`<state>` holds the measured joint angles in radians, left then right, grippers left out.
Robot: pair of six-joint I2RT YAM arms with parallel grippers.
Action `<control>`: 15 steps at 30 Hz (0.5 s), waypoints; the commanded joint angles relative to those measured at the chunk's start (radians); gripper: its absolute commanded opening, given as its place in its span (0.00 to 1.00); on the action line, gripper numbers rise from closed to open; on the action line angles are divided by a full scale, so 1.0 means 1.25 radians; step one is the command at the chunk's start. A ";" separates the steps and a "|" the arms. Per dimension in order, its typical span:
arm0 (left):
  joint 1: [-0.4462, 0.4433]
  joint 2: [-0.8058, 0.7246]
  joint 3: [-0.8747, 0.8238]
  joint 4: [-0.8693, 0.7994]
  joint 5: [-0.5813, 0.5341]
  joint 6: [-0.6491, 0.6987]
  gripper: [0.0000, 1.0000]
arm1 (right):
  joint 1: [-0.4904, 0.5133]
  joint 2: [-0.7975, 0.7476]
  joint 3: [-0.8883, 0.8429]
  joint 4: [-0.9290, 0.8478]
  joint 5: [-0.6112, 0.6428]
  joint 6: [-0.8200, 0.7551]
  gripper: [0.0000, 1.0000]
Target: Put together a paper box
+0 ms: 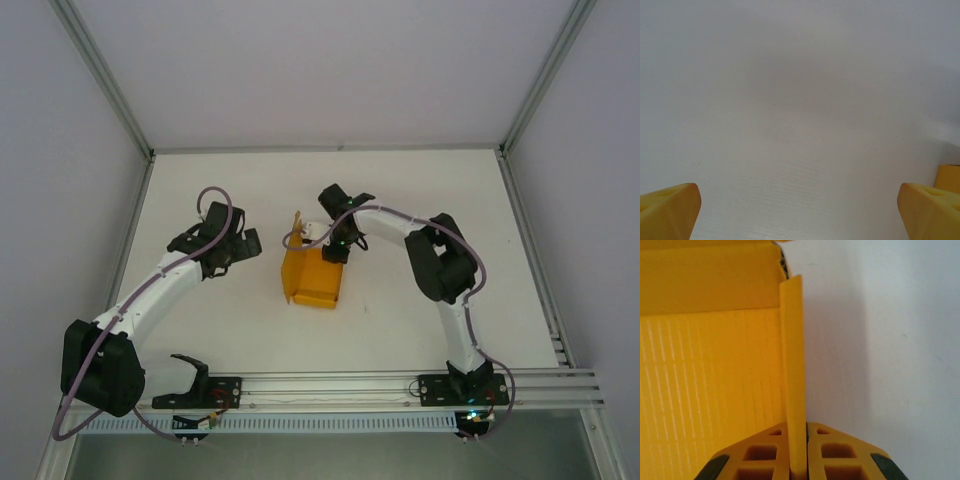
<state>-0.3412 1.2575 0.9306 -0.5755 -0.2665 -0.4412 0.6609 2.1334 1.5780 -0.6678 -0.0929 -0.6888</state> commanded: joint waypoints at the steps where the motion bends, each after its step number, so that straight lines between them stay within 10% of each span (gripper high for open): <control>1: 0.008 -0.002 -0.004 -0.012 -0.025 0.004 1.00 | 0.014 -0.068 -0.100 0.044 0.160 0.269 0.08; 8: 0.008 0.029 0.011 0.006 -0.022 0.020 1.00 | 0.032 -0.164 -0.287 -0.017 0.342 0.696 0.08; 15: 0.008 0.044 0.013 0.019 -0.005 0.018 1.00 | 0.072 -0.047 -0.219 -0.188 0.518 0.842 0.04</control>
<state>-0.3412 1.3098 0.9310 -0.5686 -0.2779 -0.4294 0.7418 1.9621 1.3029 -0.6979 0.4152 0.2054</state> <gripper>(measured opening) 0.998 0.098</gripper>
